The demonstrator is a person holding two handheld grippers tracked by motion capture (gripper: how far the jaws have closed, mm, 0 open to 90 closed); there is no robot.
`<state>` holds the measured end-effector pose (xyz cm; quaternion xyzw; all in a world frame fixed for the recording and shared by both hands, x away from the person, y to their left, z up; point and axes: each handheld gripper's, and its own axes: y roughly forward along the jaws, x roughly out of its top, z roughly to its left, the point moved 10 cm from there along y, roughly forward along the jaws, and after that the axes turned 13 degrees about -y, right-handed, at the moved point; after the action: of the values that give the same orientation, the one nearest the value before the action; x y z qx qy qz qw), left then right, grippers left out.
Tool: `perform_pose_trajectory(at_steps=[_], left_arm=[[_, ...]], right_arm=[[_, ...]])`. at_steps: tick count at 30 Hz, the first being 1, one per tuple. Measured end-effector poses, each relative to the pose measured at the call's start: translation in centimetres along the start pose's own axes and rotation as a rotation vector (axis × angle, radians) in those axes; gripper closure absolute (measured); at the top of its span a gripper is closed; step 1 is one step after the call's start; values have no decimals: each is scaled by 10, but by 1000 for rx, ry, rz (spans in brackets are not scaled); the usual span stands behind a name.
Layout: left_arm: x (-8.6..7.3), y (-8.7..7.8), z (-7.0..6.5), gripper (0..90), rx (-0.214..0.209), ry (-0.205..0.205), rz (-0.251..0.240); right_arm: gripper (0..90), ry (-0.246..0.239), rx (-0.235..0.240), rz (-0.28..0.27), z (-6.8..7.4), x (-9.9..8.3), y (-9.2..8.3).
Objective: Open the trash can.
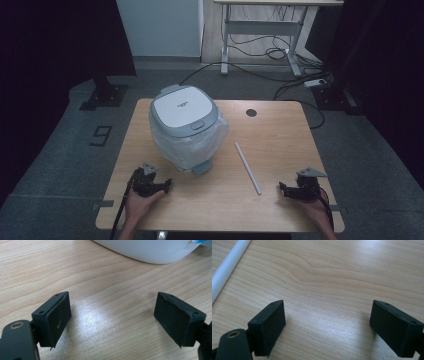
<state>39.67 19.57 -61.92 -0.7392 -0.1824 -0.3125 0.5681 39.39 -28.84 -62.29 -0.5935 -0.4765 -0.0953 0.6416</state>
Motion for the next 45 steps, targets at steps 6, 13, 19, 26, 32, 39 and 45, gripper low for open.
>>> perform_pose_trajectory(at_steps=[6, 13, 19, 26, 32, 39, 45], left_arm=[[-2, -2, 1, 143, 5, -2, -4], [-3, -5, 4, 207, 21, -14, -19], [-1, -13, 12, 356, 51, -36, -57], [17, -39, 7, 699, -11, -93, -148], [29, -55, 0, 826, -64, -104, -199], [38, -66, -2, 900, -111, -107, -231], [50, -80, -10, 900, -152, -96, -248]], right_arm=[[112, 3, -1, 3, -1, 0, 1], [113, 13, -11, 5, -3, 0, 1], [116, 16, -17, 6, -5, 0, 2], [128, 20, -19, 6, -6, 0, 1], [131, 19, -21, 6, -6, 0, 2], [132, 19, -21, 6, -7, 0, 2], [136, 20, -23, 4, -7, 0, 2]])
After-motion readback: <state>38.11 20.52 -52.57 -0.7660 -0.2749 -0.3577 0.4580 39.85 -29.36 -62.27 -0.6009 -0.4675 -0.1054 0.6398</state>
